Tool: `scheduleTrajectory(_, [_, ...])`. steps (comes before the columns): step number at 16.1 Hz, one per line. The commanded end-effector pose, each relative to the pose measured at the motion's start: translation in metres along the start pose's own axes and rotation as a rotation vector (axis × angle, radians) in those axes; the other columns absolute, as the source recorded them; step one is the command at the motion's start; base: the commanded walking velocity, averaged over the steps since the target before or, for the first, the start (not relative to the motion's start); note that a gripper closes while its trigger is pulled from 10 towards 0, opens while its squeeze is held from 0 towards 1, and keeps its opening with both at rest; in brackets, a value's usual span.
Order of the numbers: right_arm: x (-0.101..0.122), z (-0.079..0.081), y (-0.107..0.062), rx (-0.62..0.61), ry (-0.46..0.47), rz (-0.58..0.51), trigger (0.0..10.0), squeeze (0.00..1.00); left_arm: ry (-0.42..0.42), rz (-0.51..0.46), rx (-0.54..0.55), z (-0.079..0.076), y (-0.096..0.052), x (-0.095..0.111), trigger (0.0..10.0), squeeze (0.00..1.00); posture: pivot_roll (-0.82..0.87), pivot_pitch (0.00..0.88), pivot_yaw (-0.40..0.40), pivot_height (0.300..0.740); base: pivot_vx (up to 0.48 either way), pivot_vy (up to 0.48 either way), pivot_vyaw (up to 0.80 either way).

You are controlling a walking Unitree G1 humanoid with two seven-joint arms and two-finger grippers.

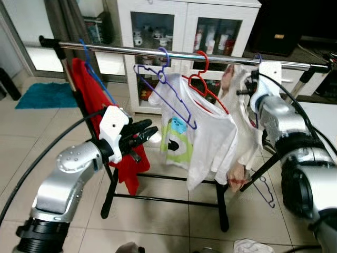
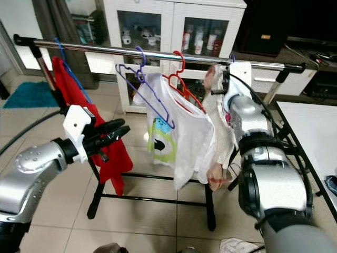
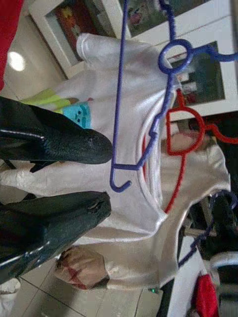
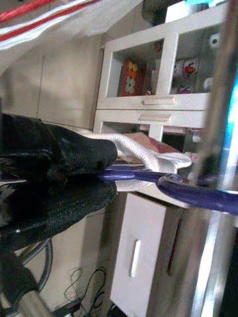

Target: Hang hanger

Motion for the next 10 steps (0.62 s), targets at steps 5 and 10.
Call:
scheduleTrajectory(5, [0.045, -0.006, 0.003, -0.053, 0.026, -0.081, 10.0, 0.00, 0.040, -0.102, -0.166, -0.013, 0.000, 0.045, 10.0, 0.00, 0.07, 0.176, -0.063, 0.740, 0.000, 0.000, 0.00])
scheduleTrajectory(10, [0.041, 0.000, 0.005, -0.065, 0.028, -0.022, 10.0, 0.00, 0.031, -0.070, -0.216, -0.023, -0.008, 0.047, 10.0, 0.00, 0.08, 0.255, -0.077, 0.740, 0.000, 0.000, 0.00])
Point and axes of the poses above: a point about 5 cm out from each wrist's last joint towards the gripper, its own y axis pointing out of the wrist towards the gripper, its own x axis along the axis of the wrist's last joint, z = x × y, the point moved 4 cm from there along y, pointing out of the wrist towards the gripper, and after that the axes turned 3 degrees about y, right-handed, at the moved point
